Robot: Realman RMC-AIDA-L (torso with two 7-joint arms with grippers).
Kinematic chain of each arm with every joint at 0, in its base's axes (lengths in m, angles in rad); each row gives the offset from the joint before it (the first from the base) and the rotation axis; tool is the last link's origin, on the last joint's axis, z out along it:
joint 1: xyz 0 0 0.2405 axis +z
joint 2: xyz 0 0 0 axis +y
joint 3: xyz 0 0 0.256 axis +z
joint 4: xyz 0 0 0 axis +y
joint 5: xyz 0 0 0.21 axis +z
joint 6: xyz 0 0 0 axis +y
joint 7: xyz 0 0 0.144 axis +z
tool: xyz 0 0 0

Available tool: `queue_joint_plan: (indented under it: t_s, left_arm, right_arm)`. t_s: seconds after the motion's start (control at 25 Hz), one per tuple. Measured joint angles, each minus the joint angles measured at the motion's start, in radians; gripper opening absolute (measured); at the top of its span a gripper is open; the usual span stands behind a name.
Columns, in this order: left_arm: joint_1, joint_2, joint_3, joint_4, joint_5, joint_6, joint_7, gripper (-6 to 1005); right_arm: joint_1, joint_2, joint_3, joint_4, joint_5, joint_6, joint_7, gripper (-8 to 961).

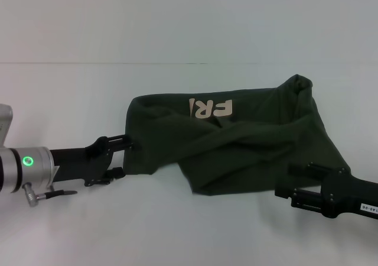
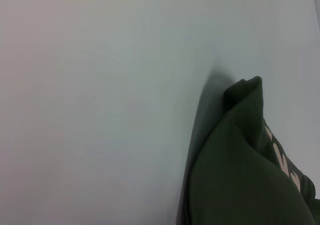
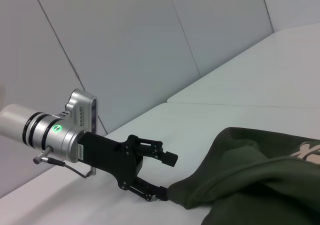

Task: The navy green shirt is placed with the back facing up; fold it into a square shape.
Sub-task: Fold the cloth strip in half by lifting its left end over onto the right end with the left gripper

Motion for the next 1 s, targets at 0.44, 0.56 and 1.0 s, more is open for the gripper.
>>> queue_joint_plan:
  t_s: [0.44, 0.56, 1.0]
  left_arm:
    - [-0.04, -0.016, 0.002, 0.0, 0.0, -0.027, 0.007, 889]
    - [-0.049, -0.016, 0.007, 0.0, 0.0, -0.029, 0.012, 890]
    - [-0.051, -0.04, -0.052, 0.009, 0.072, -0.053, 0.088, 799]
  right_arm:
    - [0.003, 0.001, -0.002, 0.0, 0.0, 0.0, 0.0, 776]
    - [0.003, 0.001, -0.002, 0.0, 0.0, 0.0, 0.0, 776]
    - [0.003, -0.001, 0.001, 0.0, 0.0, -0.001, 0.0, 777]
